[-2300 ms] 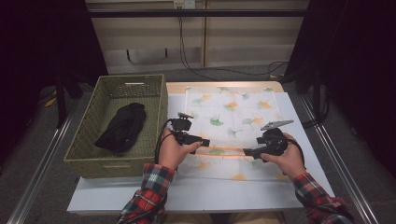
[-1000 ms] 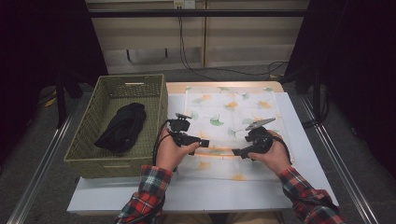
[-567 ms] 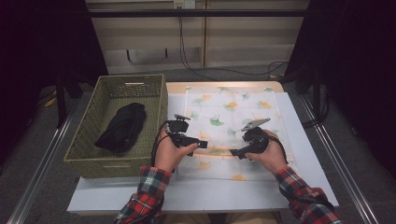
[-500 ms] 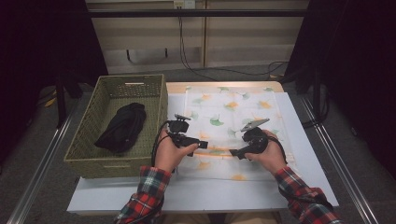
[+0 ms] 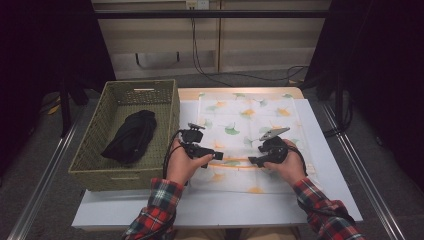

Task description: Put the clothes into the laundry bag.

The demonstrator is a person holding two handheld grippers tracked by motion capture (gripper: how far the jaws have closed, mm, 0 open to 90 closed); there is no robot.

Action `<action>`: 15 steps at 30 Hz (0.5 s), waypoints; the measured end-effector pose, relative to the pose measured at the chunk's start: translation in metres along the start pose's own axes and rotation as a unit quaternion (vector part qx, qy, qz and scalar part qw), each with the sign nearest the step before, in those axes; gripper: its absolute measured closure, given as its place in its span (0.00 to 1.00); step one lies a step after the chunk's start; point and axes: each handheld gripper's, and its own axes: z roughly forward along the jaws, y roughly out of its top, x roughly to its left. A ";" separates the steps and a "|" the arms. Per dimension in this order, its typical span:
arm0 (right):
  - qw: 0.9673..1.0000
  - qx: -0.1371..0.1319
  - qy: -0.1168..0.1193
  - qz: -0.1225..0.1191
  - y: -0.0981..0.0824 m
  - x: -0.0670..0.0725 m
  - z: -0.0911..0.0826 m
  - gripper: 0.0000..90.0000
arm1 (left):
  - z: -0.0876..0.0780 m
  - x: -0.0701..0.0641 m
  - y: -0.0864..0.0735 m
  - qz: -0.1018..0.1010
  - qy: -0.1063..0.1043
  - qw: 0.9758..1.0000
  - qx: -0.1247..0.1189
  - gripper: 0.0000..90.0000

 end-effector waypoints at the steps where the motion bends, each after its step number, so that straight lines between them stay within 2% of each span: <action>1: 1.000 -0.001 0.004 0.000 0.000 -0.001 0.000 0.49 | 0.000 0.000 0.000 0.000 0.001 1.000 0.000 0.06; 2: 1.000 0.000 0.003 0.005 0.000 -0.002 -0.001 0.50 | 0.000 0.000 0.000 0.000 0.001 1.000 0.000 0.06; 5: 1.000 0.001 0.003 -0.005 0.001 -0.004 -0.001 0.55 | 0.000 0.000 0.000 0.002 0.000 1.000 0.002 0.06; 6: 1.000 0.004 0.002 0.002 0.002 -0.004 -0.001 0.56 | 0.000 0.000 -0.001 0.003 0.002 1.000 0.002 0.06; 9: 1.000 -0.001 0.013 0.000 0.003 -0.006 0.000 0.59 | 0.000 0.000 0.000 0.001 0.003 1.000 -0.001 0.06; 11: 1.000 -0.006 0.010 -0.008 0.003 -0.005 0.002 0.62 | 0.000 0.001 0.001 0.002 0.003 1.000 0.001 0.06; 15: 1.000 -0.007 0.013 0.001 0.004 -0.004 0.003 0.70 | 0.002 -0.001 0.002 0.004 0.002 1.000 0.002 0.06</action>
